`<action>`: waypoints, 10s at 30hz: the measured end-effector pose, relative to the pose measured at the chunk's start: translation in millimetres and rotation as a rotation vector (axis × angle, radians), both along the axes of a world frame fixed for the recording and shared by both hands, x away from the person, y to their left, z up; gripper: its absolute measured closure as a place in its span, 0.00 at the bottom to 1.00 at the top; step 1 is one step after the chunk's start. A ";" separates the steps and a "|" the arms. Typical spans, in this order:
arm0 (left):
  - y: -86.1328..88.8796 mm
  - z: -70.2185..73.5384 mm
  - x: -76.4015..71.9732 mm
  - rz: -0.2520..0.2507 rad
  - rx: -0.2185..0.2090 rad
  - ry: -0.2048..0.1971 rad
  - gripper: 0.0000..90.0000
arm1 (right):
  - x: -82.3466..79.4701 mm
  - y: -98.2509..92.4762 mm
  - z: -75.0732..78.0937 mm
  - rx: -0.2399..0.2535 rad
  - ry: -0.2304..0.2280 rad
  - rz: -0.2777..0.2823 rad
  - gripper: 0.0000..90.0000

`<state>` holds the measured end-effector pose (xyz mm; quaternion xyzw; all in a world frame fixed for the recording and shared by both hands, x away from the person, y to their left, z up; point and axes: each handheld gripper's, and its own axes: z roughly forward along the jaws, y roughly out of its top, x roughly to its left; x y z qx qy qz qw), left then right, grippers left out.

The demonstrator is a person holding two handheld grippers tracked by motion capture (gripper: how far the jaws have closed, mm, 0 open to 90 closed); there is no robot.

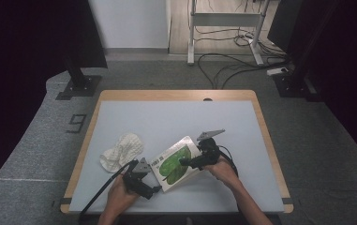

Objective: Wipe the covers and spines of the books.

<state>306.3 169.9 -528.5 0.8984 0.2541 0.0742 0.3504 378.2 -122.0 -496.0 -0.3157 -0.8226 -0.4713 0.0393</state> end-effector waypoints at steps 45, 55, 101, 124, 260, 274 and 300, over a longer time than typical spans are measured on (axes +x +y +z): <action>0.5 3.9 -2.0 0.052 -0.024 0.045 0.00 | -7.6 -32.3 21.2 -0.176 -0.145 0.193 0.65; -1.0 7.8 -0.7 0.092 -0.073 0.061 0.00 | -16.1 -41.5 15.1 -0.179 -0.146 0.184 0.68; -16.3 41.5 4.3 0.050 -0.125 0.004 0.48 | 0.8 -57.7 -4.0 -0.054 -0.027 0.061 0.40; -12.3 75.9 23.1 0.082 -0.121 -0.037 0.71 | -13.9 -60.2 23.9 -0.066 -0.137 0.023 0.69; -8.1 19.1 14.9 0.142 -0.050 0.046 0.23 | -50.4 -32.9 -27.1 -0.184 -0.186 -0.057 0.23; -11.3 12.0 8.4 0.126 -0.041 0.047 0.23 | -56.2 -33.9 -36.5 -0.180 -0.183 -0.034 0.24; -9.4 12.7 25.3 0.130 0.041 0.008 0.43 | -44.1 -27.9 -34.9 -0.273 -0.257 -0.070 0.38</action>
